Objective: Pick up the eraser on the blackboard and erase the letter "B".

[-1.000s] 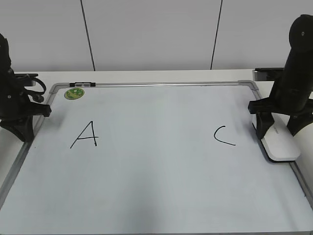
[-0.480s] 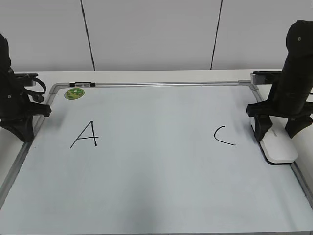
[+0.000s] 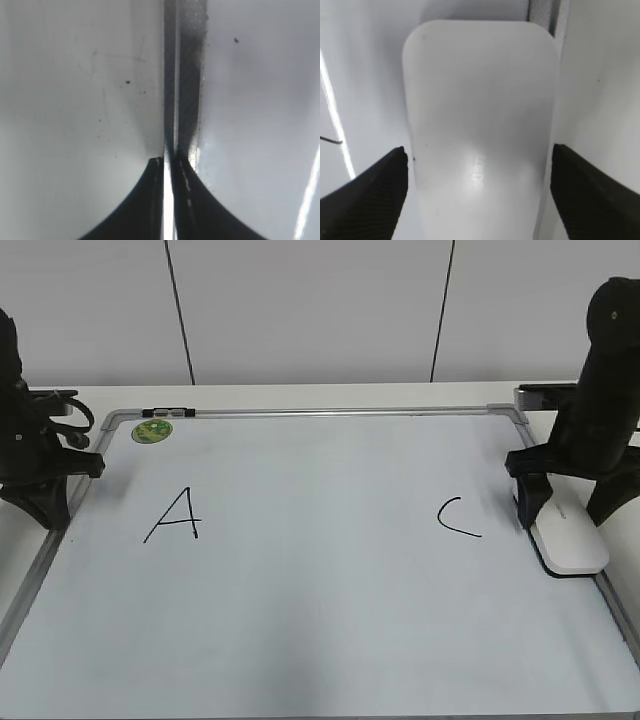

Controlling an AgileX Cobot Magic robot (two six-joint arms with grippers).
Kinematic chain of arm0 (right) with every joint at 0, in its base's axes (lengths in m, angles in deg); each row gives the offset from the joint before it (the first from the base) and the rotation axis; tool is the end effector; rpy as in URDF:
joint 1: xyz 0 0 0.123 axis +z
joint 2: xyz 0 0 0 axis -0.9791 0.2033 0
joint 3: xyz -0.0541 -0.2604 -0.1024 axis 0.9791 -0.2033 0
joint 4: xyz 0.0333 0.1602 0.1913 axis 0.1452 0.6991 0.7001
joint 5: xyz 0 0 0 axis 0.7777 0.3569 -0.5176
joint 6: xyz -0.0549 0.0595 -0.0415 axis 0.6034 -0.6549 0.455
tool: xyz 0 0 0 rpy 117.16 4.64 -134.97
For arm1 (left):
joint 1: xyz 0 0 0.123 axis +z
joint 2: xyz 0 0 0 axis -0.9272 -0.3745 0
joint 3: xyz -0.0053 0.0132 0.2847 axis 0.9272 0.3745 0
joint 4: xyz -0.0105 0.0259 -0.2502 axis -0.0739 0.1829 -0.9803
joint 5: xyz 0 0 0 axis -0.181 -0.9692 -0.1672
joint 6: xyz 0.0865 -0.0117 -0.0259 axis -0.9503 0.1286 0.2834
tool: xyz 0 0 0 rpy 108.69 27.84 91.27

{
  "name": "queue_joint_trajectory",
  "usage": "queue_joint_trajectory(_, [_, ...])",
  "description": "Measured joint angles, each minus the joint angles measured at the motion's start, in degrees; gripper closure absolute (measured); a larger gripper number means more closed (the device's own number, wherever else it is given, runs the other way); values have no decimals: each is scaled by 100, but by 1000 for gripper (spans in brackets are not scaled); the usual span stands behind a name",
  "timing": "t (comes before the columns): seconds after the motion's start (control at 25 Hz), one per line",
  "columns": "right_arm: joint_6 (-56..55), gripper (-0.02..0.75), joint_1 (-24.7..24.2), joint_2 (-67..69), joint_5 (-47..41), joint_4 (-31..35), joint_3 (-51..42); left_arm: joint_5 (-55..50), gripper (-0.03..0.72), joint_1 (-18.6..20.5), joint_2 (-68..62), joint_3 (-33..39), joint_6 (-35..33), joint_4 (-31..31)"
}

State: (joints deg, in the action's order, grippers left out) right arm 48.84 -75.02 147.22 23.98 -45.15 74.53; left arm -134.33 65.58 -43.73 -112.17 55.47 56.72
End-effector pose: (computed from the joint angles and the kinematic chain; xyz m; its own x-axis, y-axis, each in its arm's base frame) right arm 0.3965 0.0243 0.1629 -0.9990 -0.0392 0.0231 -0.0387 0.9991 0.0200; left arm 0.4118 -0.0191 0.1296 -0.9981 -0.0511 -0.0354 -0.0504 0.9985 -0.0208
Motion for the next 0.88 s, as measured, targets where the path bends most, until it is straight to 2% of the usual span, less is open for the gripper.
queue_joint_trajectory(0.16, [0,69,0,-77,-226,0,201,-201,635,0,0,-188,0,0])
queue_joint_trajectory(0.24, [0,69,0,-125,-339,0,328,-284,571,0,153,-353,0,20])
queue_joint_trajectory(0.52, [-49,70,0,-390,-522,-72,409,-628,176,0,670,-462,0,122])
queue_joint_trajectory(0.64, [-120,80,0,-449,-604,-81,409,-978,126,0,679,-462,0,122])
queue_joint_trajectory(0.88, [-271,142,0,-631,-623,-81,325,-1138,115,-78,1015,-462,0,193])
